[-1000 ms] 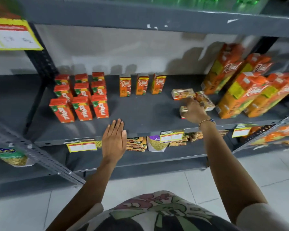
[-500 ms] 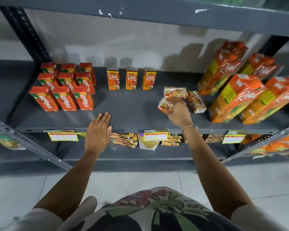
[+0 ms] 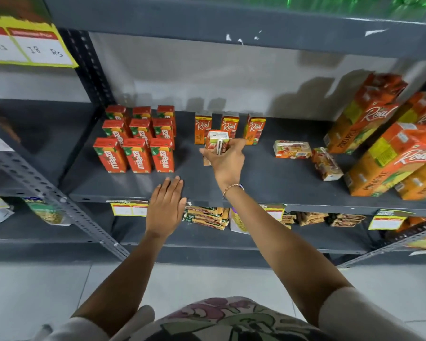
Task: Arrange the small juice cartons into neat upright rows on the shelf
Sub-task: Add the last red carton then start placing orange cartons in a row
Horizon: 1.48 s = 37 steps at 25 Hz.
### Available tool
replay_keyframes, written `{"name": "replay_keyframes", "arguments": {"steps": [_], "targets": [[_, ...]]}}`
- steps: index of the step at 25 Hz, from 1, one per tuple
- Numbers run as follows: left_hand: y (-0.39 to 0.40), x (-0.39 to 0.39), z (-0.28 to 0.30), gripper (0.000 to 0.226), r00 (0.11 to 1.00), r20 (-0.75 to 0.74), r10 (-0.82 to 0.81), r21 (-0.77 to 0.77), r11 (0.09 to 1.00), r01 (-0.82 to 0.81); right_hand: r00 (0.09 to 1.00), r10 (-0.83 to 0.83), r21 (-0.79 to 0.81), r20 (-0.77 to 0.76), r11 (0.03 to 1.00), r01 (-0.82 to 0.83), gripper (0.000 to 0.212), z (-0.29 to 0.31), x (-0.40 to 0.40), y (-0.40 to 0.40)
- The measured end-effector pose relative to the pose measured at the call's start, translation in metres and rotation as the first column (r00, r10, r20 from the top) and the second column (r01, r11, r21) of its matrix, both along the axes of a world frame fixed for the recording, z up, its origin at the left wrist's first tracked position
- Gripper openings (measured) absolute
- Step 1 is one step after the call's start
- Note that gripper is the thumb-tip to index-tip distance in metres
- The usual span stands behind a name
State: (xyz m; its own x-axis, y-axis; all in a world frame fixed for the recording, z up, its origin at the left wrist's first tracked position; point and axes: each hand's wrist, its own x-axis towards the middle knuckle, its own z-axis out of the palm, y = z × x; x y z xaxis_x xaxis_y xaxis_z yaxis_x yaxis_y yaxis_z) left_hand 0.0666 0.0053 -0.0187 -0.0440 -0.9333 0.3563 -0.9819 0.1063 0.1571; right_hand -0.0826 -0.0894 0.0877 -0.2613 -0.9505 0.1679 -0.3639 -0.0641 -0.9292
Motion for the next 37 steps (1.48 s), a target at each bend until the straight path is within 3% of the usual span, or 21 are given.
{"name": "replay_keyframes", "arguments": {"steps": [11,13,16,18,20,22,26,32,37], "targets": [[-0.004,0.008,-0.004,0.056,0.999,-0.002,-0.034,0.015,0.999,0.034,0.995,0.025,0.039,-0.093,0.999,-0.021,0.067,-0.023,0.03,-0.007],[0.0,0.009,-0.006,0.056,0.999,0.017,-0.038,0.013,0.999,0.037,0.972,0.103,0.095,-0.21,0.992,-0.085,0.07,-0.016,0.022,-0.005],[-0.005,0.006,-0.008,0.052,0.999,0.0,-0.034,-0.003,0.999,0.034,0.799,0.256,0.039,-0.543,0.959,-0.281,0.061,0.01,-0.011,-0.018],[-0.003,0.003,-0.006,0.051,0.999,-0.018,-0.027,-0.018,0.999,0.027,0.58,0.385,0.043,-0.718,0.857,-0.514,0.06,0.039,-0.031,-0.026],[-0.006,0.0,-0.004,0.055,0.999,-0.032,-0.016,-0.007,1.0,0.015,0.394,0.454,0.126,-0.799,0.767,-0.629,0.073,0.055,-0.035,-0.037],[-0.004,0.004,-0.006,0.058,0.999,-0.034,-0.01,0.003,1.0,0.01,0.282,0.456,0.181,-0.844,0.738,-0.651,0.081,0.053,-0.027,-0.042],[-0.002,0.002,-0.003,0.058,0.999,-0.034,-0.004,-0.02,1.0,0.003,0.039,0.327,0.226,-0.944,0.73,-0.645,0.069,0.054,-0.025,-0.052],[-0.002,0.004,-0.006,0.057,0.999,-0.045,-0.001,-0.051,0.999,-0.001,0.046,0.453,0.313,-0.891,0.683,-0.661,0.055,0.067,-0.016,-0.057],[-0.002,0.003,-0.008,0.057,0.999,-0.034,-0.009,-0.087,0.996,0.006,0.155,0.499,0.343,-0.853,0.76,-0.552,0.045,0.073,-0.001,-0.054]]}}
